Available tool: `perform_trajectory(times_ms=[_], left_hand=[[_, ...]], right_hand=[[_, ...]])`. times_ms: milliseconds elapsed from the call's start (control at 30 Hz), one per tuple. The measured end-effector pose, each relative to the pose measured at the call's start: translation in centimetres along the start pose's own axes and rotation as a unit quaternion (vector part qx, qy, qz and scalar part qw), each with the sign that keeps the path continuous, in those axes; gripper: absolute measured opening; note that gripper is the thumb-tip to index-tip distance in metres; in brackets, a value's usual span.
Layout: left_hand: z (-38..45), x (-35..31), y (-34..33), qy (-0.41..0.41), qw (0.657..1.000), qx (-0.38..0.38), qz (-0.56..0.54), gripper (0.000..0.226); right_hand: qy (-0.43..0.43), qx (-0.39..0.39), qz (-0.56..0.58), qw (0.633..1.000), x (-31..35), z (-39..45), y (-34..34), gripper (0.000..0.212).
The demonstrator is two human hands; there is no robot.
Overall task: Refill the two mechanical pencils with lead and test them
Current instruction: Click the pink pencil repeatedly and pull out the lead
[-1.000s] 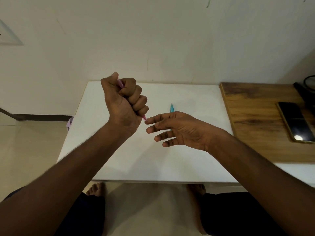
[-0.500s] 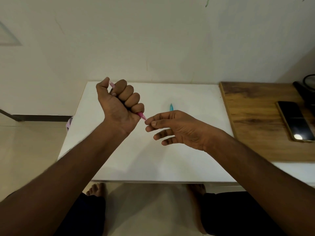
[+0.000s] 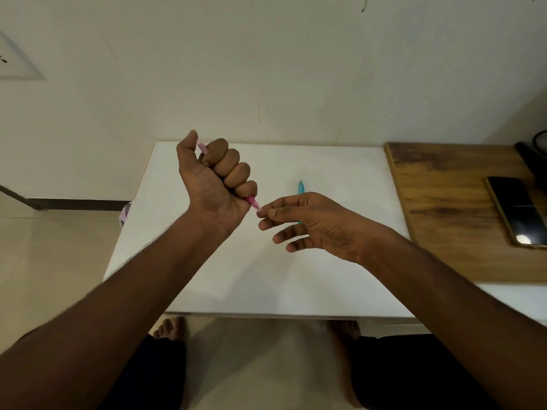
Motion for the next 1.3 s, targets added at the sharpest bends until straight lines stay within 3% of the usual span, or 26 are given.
perform_trajectory(times_ms=[633, 1300], left_hand=[[0.27, 0.40, 0.01, 0.010, 1.000, -0.002, -0.005, 0.052], [0.26, 0.06, 0.03, -0.016, 1.000, -0.004, 0.019, 0.052]], right_hand=[[0.010, -0.007, -0.017, 1.000, 0.49, -0.67, -0.64, 0.009], [0.027, -0.079, 0.006, 0.997, 0.36, -0.69, -0.61, 0.008]])
Point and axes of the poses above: each hand's wrist, its own z-axis towards the middle knuckle, its own y-axis out of the back of the hand, x = y × z, the point moved 7 cm from there along z, towards the middle knuckle, and after that the axes turned 14 degrees about -y, right-handed, at the moved point
